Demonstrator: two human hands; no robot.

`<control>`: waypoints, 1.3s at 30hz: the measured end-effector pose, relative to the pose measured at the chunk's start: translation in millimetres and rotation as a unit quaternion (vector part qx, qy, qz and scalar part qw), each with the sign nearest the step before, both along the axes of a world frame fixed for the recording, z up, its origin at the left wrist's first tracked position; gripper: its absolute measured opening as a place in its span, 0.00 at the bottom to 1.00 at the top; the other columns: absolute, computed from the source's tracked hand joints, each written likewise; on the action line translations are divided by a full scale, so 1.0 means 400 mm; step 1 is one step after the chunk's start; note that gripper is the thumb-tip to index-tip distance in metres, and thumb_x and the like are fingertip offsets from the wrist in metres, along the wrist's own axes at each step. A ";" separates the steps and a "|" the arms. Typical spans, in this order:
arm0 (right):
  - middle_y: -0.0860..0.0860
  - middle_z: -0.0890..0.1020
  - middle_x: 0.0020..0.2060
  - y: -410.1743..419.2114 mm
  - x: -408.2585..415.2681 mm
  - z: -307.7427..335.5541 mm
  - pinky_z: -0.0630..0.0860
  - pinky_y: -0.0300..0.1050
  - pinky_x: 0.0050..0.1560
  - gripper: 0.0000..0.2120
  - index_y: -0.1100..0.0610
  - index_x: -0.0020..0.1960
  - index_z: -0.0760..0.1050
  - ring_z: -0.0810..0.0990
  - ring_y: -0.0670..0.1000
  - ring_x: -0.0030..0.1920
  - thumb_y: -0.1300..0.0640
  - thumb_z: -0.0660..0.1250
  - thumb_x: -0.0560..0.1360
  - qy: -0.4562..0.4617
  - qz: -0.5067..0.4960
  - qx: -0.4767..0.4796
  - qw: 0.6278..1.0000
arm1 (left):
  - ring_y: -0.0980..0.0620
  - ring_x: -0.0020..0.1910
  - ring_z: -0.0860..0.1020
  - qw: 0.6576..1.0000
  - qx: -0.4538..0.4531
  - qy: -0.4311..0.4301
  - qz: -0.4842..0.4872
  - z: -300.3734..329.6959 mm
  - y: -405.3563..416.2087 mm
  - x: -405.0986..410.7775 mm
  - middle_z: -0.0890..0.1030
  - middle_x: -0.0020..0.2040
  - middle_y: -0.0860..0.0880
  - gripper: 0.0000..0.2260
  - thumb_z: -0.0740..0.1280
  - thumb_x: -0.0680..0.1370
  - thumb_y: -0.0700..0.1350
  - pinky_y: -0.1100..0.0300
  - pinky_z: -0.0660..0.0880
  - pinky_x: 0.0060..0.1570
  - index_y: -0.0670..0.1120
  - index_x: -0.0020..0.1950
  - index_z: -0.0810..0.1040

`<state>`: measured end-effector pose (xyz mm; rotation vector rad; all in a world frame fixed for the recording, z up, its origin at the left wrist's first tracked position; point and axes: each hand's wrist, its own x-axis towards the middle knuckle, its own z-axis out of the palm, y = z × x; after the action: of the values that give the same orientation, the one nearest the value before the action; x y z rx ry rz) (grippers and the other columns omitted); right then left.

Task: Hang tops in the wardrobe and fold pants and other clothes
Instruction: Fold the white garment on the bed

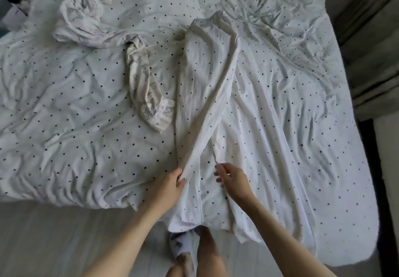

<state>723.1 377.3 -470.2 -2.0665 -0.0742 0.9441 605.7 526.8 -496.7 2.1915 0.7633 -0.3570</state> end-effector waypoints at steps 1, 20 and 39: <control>0.53 0.82 0.44 -0.012 -0.008 0.006 0.77 0.43 0.45 0.12 0.60 0.53 0.78 0.81 0.49 0.41 0.54 0.59 0.80 0.023 -0.024 0.013 0.999 | 0.58 0.25 0.66 1.000 -0.014 -0.023 -0.006 0.014 -0.026 -0.006 0.68 0.29 0.53 0.12 0.62 0.79 0.46 0.64 0.63 0.28 0.51 0.37 0.64; 0.57 0.83 0.37 -0.266 0.240 0.106 0.79 0.57 0.50 0.11 0.60 0.42 0.79 0.83 0.60 0.42 0.59 0.60 0.78 -0.079 0.021 -0.079 0.994 | 0.45 0.60 0.75 0.989 -0.031 -0.139 -0.023 0.079 -0.589 0.199 0.71 0.68 0.45 0.28 0.57 0.81 0.40 0.53 0.71 0.59 0.51 0.77 0.49; 0.50 0.69 0.27 -0.509 0.147 -0.169 0.63 0.43 0.30 0.14 0.55 0.31 0.62 0.69 0.55 0.33 0.58 0.61 0.73 -0.063 0.099 -0.227 0.967 | 0.52 0.67 0.64 0.992 -0.005 0.124 0.028 -0.182 -0.770 0.083 0.69 0.65 0.52 0.19 0.62 0.78 0.50 0.54 0.63 0.61 0.48 0.67 0.67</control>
<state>781.8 173.6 -537.7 -2.5805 -0.1458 1.0192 638.8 218.7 -569.5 2.1352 0.9529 -0.6118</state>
